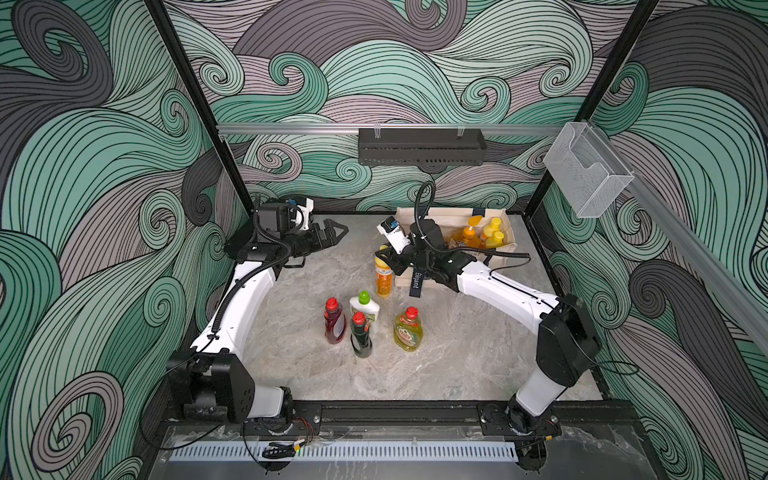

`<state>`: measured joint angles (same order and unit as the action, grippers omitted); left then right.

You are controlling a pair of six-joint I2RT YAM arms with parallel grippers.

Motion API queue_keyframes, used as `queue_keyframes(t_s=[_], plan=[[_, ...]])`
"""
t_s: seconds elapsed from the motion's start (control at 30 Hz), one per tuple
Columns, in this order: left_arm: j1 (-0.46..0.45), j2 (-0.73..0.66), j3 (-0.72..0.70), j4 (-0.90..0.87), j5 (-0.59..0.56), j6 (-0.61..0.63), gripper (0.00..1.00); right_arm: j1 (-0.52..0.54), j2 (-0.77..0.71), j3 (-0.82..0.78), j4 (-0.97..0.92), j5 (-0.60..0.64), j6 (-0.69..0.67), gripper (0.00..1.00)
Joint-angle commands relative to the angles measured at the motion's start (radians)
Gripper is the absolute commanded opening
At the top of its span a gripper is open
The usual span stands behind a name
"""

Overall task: Pack dish soap into the shopping bag
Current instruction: Pick up the bottle of dish soap at the center of the board.

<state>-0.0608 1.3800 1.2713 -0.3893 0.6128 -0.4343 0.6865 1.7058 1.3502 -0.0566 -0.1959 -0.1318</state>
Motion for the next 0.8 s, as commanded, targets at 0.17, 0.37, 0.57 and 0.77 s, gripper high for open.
queue_keyframes(t_s=[0.17,0.37,0.57,0.77], plan=[[-0.022,0.002,0.021,-0.009,-0.004,0.016,0.99,0.014,-0.041,0.109,-0.081,0.067,-0.044,0.0],[-0.036,0.002,0.026,-0.017,-0.01,0.023,0.98,0.018,-0.038,0.186,-0.131,0.09,-0.05,0.0],[-0.045,-0.004,0.029,-0.026,-0.019,0.029,0.98,0.023,-0.044,0.263,-0.178,0.115,-0.051,0.0],[-0.056,-0.001,0.034,-0.03,-0.018,0.032,0.99,0.022,-0.048,0.348,-0.23,0.135,-0.053,0.0]])
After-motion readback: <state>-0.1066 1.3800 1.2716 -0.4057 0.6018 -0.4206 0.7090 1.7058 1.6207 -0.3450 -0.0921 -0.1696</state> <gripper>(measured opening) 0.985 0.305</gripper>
